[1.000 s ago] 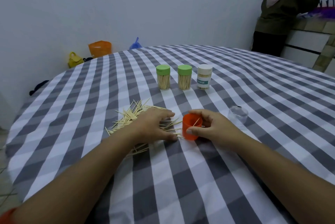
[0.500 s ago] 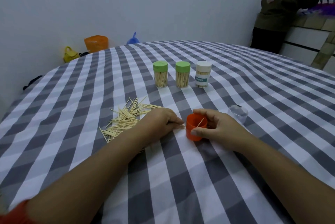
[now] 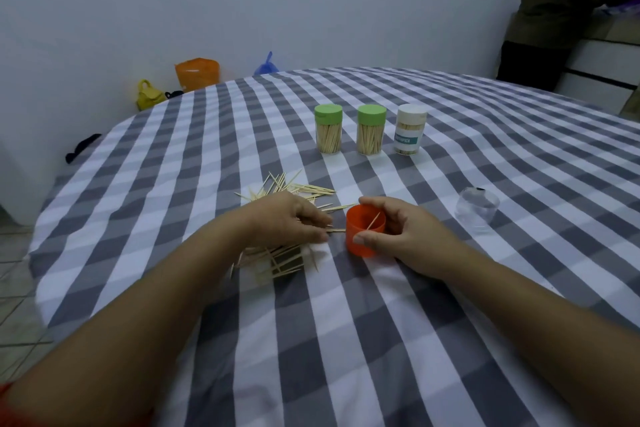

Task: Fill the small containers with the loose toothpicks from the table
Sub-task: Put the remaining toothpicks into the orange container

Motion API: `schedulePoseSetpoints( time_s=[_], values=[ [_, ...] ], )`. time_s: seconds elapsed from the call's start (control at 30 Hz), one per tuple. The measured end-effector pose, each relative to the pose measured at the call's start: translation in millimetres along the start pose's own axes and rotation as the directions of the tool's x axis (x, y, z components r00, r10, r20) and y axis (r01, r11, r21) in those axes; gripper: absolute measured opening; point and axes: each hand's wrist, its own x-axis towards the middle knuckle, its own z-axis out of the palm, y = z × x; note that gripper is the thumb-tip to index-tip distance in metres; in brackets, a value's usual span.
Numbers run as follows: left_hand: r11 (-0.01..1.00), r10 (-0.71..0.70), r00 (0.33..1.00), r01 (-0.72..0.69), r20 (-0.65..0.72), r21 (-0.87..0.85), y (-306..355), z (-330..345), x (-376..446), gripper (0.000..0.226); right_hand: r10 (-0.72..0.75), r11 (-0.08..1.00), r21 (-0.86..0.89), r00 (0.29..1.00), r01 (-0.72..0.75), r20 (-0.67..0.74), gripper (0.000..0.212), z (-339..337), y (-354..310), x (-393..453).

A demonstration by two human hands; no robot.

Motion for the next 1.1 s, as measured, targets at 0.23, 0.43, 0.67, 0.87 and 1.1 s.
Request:
schedulePoseSetpoints(
  time_s=[0.23,0.43,0.67,0.87,1.1],
  values=[
    [0.987,-0.089,0.959,0.049,0.269,0.15,-3.9,-4.5,-18.5,0.101,-0.006,0.994,0.113,1.0,0.007,-0.007,0.07,3.8,4.9,0.5],
    [0.997,-0.037,0.986,0.025,0.165,0.073,-16.8,-9.7,-21.7,0.063,0.004,0.994,0.111,1.0,-0.002,-0.013,0.07,5.7,3.5,1.0],
    [0.994,-0.079,0.994,0.073,0.077,0.076,-22.3,-7.4,-21.6,0.069,-0.001,0.997,0.081,1.0,0.003,-0.021,0.076,6.6,5.3,0.7],
    [0.988,-0.082,0.993,0.092,-0.084,0.124,-24.1,-7.1,-20.7,0.049,0.002,0.998,0.062,1.0,-0.001,-0.021,0.069,6.8,4.6,1.4],
    [0.911,-0.026,0.97,0.122,-0.242,0.393,-4.5,6.0,-14.1,0.037,-0.008,0.998,0.054,1.0,0.01,-0.026,0.077,9.1,2.7,0.8]
  ],
)
